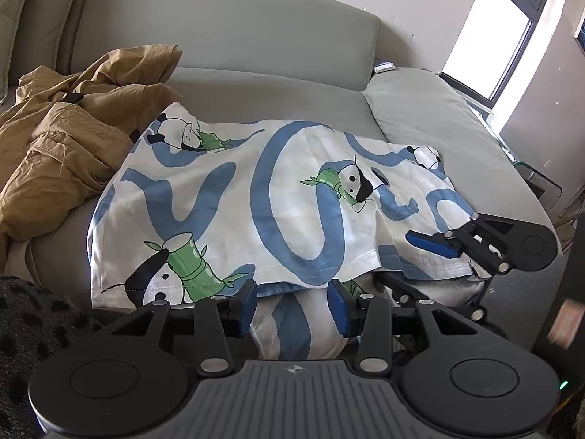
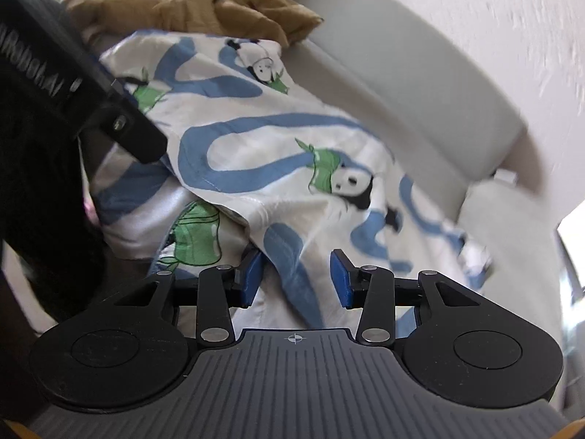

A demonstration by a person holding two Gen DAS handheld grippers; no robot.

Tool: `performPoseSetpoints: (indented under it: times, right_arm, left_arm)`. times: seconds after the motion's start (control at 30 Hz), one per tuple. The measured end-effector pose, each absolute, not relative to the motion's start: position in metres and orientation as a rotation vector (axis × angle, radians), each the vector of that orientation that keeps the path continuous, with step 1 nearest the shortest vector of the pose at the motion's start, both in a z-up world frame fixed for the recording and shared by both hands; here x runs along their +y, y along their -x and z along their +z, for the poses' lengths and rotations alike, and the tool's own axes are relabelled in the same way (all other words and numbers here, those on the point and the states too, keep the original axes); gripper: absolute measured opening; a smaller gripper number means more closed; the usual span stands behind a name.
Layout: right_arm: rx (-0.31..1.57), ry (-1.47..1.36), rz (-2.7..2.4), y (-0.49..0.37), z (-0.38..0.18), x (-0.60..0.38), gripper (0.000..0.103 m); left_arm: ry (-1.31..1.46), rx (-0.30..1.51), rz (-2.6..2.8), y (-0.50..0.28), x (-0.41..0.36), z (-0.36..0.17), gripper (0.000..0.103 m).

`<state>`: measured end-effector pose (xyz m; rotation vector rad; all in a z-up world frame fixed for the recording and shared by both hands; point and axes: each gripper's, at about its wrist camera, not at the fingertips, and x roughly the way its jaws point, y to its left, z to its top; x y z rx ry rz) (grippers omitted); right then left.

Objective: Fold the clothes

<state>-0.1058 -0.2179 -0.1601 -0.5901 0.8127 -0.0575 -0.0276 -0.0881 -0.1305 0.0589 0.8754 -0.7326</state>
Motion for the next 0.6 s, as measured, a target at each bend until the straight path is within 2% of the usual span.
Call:
performPoseSetpoints:
  times: [0.07,0.13,0.2,0.23,0.33,0.6]
  right_arm:
    - [0.797,0.657,-0.059,0.104,-0.163,-0.212,0.04]
    - [0.788,0.685,-0.055,0.103,-0.164,-0.208,0.021]
    - [0.78,0.707,-0.055,0.103,-0.166,-0.206,0.009]
    - [0.776,0.713,-0.054,0.104,-0.165,-0.205,0.006]
    - [0.758,0.711,-0.045,0.109,-0.158,-0.203,0.003]
    - [0.813,0.703,0.046,0.131,-0.144,-0.195,0.003]
  left_arm:
    - [-0.051,0.876,-0.73,0.027,-0.086,-0.131,0.041]
    - [-0.043,0.879,-0.726,0.027,-0.084,-0.131,0.041]
    - [-0.036,0.882,-0.723,0.027,-0.083,-0.131,0.041]
    - [-0.034,0.883,-0.722,0.027,-0.082,-0.131,0.041]
    - [-0.032,0.878,-0.719,0.026,-0.08,-0.13,0.041]
    - [-0.03,0.881,-0.701,0.023,-0.08,-0.128,0.041]
